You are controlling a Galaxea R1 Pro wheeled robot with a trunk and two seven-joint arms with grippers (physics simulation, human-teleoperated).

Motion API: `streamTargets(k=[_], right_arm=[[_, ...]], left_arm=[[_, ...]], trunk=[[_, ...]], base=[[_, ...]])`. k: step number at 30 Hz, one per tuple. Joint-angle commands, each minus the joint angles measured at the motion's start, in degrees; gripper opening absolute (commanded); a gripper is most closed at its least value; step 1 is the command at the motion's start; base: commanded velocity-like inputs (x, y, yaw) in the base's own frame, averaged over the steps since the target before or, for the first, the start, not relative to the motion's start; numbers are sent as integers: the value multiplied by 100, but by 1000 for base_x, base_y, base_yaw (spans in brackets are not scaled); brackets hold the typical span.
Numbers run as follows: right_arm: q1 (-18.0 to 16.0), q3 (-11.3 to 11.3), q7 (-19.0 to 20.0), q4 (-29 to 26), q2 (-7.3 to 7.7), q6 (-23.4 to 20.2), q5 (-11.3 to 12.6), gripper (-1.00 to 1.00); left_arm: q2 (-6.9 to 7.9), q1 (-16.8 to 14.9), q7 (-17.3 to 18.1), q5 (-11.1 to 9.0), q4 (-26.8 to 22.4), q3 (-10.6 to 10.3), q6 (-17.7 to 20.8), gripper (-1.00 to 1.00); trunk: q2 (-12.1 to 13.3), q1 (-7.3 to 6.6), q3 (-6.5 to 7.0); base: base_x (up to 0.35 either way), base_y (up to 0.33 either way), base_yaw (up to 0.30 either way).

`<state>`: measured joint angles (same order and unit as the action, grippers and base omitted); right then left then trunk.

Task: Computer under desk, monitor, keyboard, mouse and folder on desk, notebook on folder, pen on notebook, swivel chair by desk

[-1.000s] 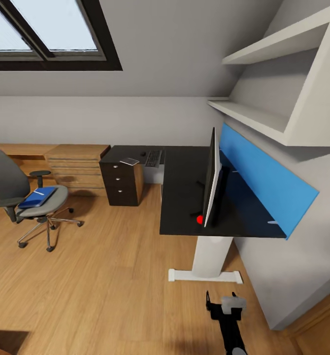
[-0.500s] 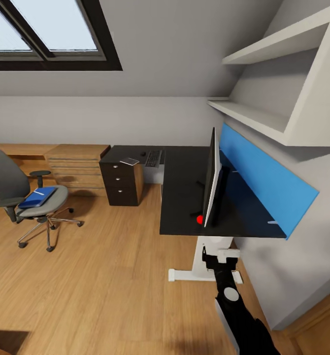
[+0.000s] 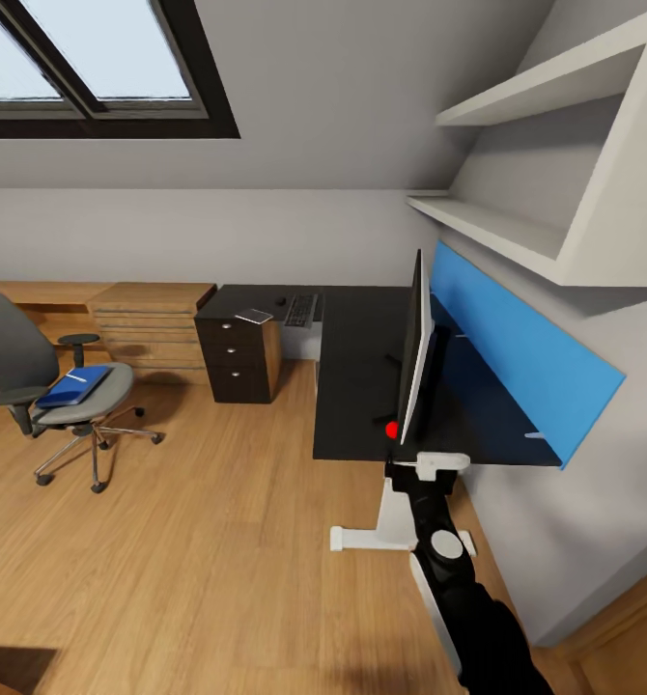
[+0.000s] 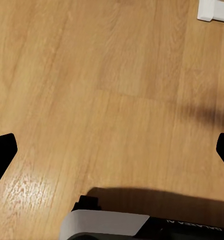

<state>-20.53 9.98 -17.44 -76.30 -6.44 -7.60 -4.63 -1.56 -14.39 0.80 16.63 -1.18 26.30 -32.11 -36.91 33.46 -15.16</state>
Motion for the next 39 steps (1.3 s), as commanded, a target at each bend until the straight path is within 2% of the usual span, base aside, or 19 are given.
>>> streamTargets(k=[1, 6, 14, 27, 39], right_arm=[[-4, 30, -31, -78, -2, -107, -47, 100], [-4, 112, -31, -406, -12, -314, -49, 100], [-4, 135, -33, -682, -15, -348, -57, 100], [-4, 130, -40, -725, -3, 27, -71, 100], [-4, 127, -40, -705, 2, 101, -73, 100]], left_arm=[[-1, -3, 8, 42, -1, 50, -14, 100], [-2, -3, 8, 42, 1, 50, -14, 100], [-2, -3, 8, 42, -3, 50, -15, 100], [-2, -3, 23, 38, -4, 50, -23, 100], [-2, -3, 23, 41, -4, 50, -23, 100]], trunk=[[-7, 2, -8], [-7, 2, -8], [-7, 2, -8], [-7, 2, -8], [-7, 2, -8]], base=[[0, 0, 0], [0, 0, 0], [0, 0, 0], [138, 0, 0], [21, 0, 0]])
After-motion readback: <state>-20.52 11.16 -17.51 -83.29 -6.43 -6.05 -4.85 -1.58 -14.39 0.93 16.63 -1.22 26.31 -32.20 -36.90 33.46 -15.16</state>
